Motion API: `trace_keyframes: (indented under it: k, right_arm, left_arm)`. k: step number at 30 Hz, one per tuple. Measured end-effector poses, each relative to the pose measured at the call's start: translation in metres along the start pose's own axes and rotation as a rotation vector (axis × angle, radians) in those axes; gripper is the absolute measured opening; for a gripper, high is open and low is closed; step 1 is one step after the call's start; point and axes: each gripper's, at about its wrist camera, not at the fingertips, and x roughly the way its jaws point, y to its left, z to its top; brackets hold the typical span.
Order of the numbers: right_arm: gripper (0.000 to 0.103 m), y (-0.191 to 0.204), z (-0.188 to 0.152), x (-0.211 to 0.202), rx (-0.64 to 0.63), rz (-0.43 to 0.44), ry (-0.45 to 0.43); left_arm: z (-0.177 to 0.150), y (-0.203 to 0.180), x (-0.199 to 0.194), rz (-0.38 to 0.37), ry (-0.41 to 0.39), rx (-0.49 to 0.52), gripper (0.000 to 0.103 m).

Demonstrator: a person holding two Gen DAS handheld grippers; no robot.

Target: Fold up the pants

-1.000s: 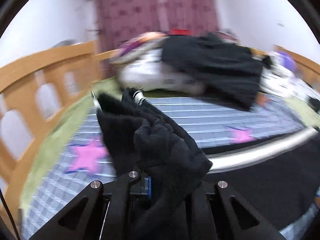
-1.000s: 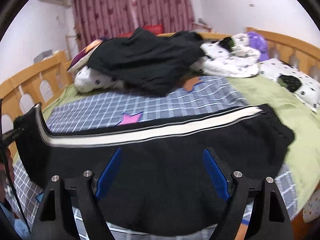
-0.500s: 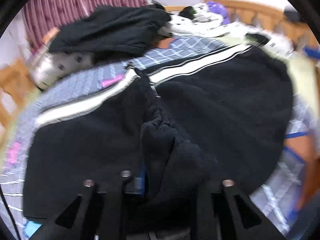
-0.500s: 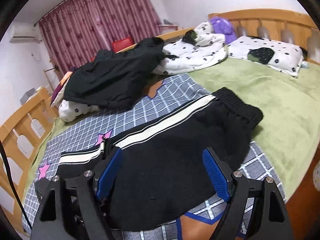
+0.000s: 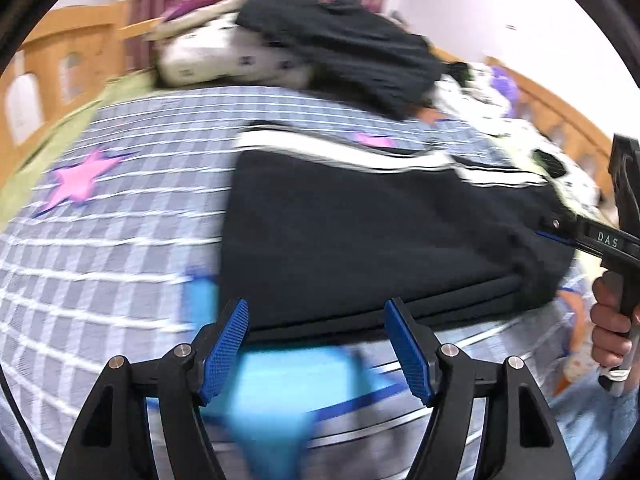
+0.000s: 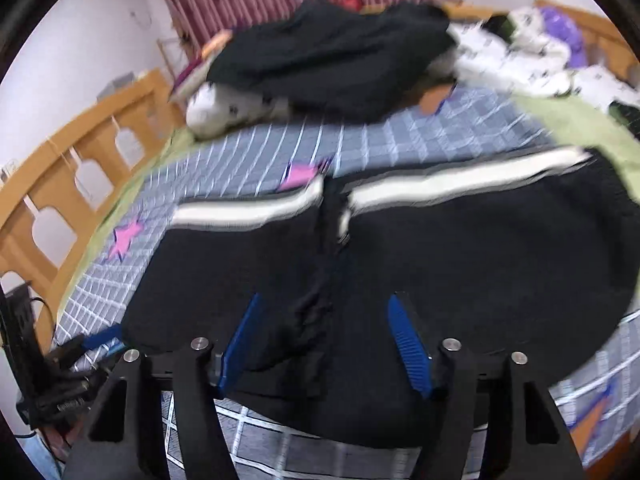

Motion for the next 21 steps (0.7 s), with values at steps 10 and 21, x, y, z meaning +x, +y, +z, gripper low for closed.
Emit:
trace_keyframes:
  k: [10,21]
  right_arm:
    - [0.013,0.011,-0.015,0.0,-0.023,0.061,-0.024]
    - [0.03,0.015,-0.028,0.014,-0.084,-0.1,0.113]
  left_arm:
    - [-0.014,0.07,-0.017,-0.014,0.005,-0.156,0.068]
    - [0.006,0.05,0.027,0.03,0.083,-0.182,0.069]
